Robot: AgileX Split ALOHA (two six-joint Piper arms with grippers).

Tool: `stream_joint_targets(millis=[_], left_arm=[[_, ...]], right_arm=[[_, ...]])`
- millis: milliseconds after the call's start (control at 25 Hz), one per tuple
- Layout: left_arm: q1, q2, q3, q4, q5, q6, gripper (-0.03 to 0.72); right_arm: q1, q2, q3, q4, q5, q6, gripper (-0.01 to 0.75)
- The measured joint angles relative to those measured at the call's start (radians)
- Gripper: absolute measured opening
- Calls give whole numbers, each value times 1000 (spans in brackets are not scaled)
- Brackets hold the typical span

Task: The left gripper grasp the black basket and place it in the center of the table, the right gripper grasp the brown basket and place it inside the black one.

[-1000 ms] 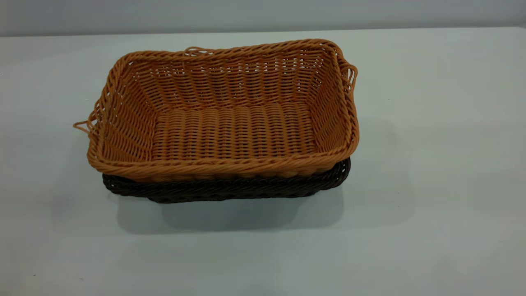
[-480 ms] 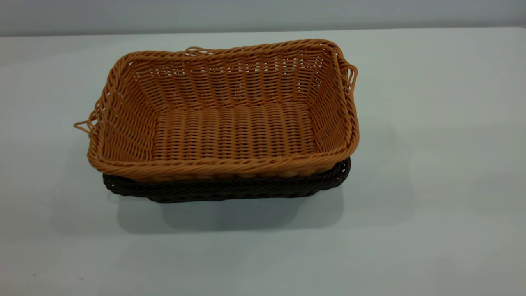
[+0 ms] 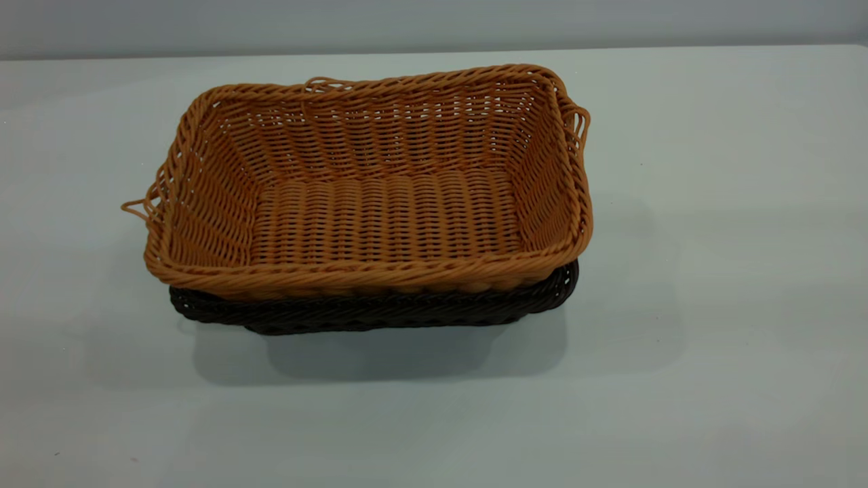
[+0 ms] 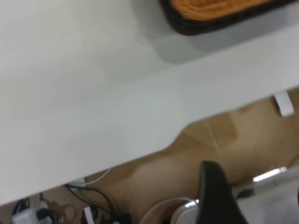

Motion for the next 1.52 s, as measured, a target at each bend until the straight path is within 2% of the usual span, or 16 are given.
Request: stream_joint_targets(millis=[160, 320, 520, 760, 1520], left_arm=[[135, -35, 0, 0, 2, -1, 369], [204, -85, 0, 0, 4, -1, 369], [208, -160, 0, 0, 5, -2, 369], [208, -272, 0, 0, 11, -2, 369], [208, -274, 0, 0, 11, -7, 370]], right_arm=[[-144, -138, 0, 0, 3, 0, 523], [-173, -331, 0, 0, 12, 0, 523], [-173, -500, 0, 0, 24, 0, 523], [-173, -501, 0, 0, 26, 0, 523], [-173, -501, 0, 0, 26, 0, 523]])
